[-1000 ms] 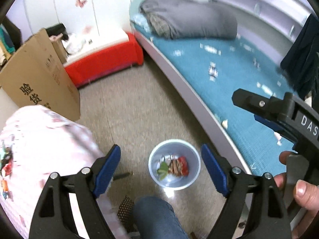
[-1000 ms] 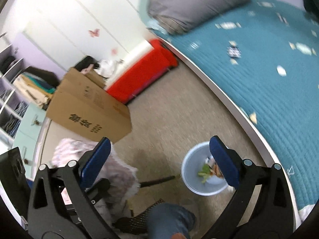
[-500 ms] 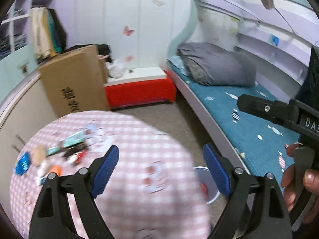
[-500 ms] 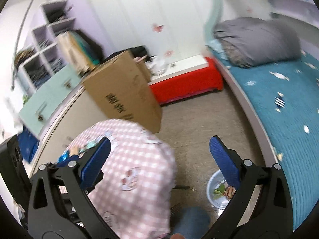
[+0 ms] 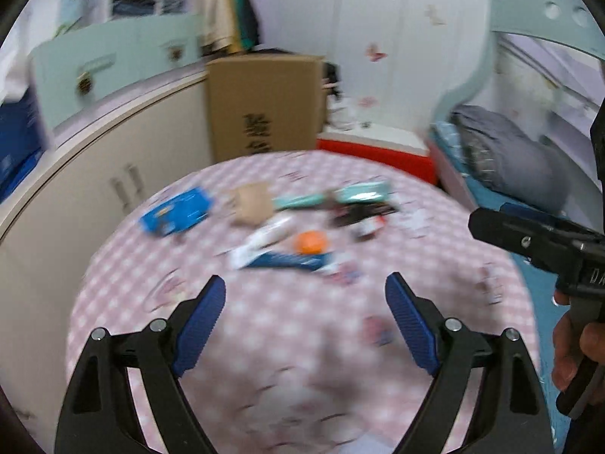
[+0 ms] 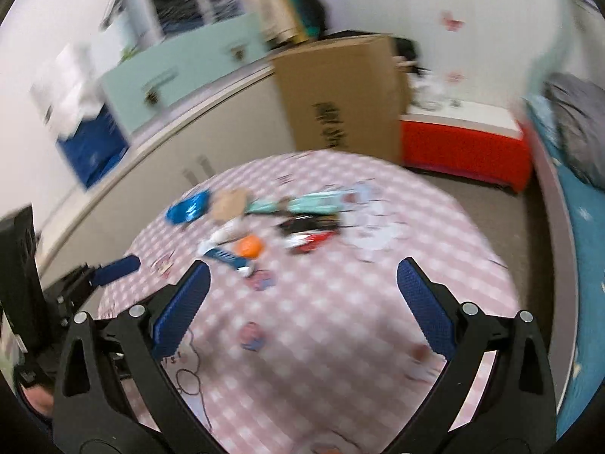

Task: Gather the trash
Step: 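Move both tools back over the table, then grasp the white bottle with the left tool while the right tool grasps the blue tube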

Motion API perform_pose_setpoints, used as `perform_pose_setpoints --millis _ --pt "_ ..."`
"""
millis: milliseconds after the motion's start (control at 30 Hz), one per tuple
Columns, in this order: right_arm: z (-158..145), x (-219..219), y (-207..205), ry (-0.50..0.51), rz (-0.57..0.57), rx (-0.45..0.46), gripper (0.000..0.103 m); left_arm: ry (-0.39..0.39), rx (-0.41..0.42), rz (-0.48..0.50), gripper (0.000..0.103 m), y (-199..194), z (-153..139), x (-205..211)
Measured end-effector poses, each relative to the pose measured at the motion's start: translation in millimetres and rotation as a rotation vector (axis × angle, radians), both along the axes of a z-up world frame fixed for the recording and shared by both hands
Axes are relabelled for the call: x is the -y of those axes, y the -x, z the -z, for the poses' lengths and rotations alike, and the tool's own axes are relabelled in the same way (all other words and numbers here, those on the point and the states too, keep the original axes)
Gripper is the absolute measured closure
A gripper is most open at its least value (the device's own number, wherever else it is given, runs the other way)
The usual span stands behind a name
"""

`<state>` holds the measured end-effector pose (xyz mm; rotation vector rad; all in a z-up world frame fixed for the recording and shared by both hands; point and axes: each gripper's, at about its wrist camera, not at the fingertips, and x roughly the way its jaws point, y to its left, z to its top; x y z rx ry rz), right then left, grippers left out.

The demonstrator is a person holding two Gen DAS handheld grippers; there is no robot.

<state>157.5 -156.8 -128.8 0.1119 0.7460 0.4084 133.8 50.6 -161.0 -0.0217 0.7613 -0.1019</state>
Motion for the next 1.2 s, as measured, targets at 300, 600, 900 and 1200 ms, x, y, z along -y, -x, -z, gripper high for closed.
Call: perform_pose_setpoints --millis 300,600,900,1200 --pt "35.5 -104.3 -33.8 0.1 -0.276 -0.028 0.026 0.026 -0.042 -0.145 0.019 6.6 21.5 -66.5" --pt "79.7 -162.4 -64.0 0.256 -0.406 -0.076 0.05 0.021 -0.054 -0.215 0.019 -0.6 28.2 -94.2" --pt "82.5 -133.9 -48.5 0.265 -0.377 -0.06 0.093 -0.009 -0.052 -0.159 0.018 -23.5 29.8 -74.4" --pt "63.6 -59.7 -21.9 0.053 -0.291 -0.084 0.093 -0.075 -0.067 -0.041 0.019 -69.1 36.8 -34.3"
